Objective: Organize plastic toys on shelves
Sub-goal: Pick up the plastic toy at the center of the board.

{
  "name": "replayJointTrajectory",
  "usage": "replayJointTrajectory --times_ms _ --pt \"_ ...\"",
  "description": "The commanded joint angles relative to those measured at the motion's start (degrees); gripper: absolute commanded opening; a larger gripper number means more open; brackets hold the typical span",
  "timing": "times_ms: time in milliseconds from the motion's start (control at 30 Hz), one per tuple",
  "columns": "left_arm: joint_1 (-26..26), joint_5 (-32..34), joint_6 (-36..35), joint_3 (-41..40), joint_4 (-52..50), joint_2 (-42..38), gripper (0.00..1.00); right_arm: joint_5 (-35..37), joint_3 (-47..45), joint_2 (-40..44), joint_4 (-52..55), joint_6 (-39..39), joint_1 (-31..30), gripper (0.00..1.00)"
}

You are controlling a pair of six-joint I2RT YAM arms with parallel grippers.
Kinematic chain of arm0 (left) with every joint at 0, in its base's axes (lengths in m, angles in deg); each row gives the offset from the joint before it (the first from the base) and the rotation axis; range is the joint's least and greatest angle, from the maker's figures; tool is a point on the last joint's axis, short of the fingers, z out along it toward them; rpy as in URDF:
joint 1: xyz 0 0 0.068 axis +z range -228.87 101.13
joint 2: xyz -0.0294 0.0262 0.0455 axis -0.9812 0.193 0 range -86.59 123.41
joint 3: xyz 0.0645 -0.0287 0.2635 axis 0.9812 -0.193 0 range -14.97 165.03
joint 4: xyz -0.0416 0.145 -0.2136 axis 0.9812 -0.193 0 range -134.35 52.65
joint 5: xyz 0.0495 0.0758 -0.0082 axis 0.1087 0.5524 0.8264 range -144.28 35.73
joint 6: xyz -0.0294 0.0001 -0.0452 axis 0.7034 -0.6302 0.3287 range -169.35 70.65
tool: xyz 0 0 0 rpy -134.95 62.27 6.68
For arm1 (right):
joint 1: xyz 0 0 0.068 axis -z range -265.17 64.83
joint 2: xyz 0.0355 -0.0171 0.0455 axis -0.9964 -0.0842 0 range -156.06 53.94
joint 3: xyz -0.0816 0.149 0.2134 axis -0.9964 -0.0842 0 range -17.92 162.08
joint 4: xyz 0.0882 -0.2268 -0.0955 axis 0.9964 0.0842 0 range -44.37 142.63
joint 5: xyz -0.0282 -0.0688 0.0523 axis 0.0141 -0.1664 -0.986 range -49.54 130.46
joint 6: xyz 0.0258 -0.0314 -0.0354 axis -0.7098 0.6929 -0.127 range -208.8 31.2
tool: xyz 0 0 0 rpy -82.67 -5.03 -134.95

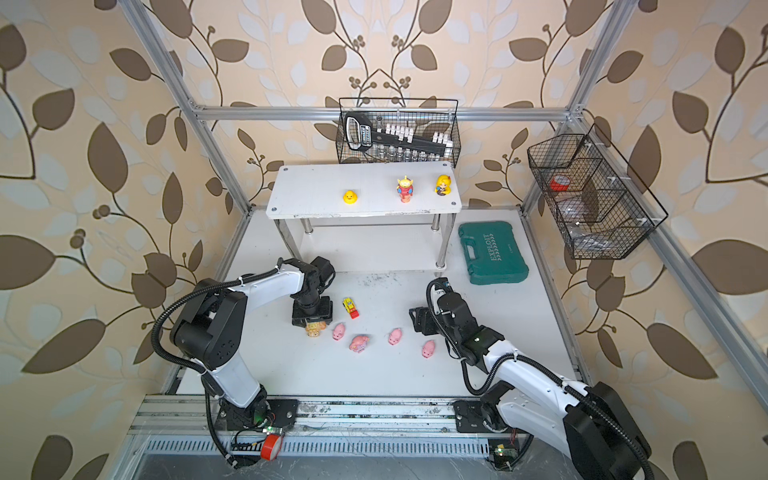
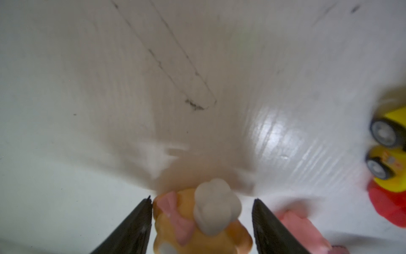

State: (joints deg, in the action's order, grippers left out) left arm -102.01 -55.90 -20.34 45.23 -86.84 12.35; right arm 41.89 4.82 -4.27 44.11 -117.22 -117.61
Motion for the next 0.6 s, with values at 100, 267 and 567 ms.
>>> replayJointTrajectory --times_ms 100,267,567 --pt "0.7 -1.4 0.9 -0.7 0.0 -0.9 0.66 -0.7 0.8 -0.3 -0.6 0.7 0.2 0.79" --pt "0.7 -1.2 1.1 -0.9 -0.1 -1.1 0.59 -0.7 0.5 -0.3 -0.8 0.7 0.3 0.78" --pt "0.7 -0.1 1.4 0.7 -2.1 -4.5 0.51 -0.6 0.4 -0.2 -0.7 0.6 0.3 0.78"
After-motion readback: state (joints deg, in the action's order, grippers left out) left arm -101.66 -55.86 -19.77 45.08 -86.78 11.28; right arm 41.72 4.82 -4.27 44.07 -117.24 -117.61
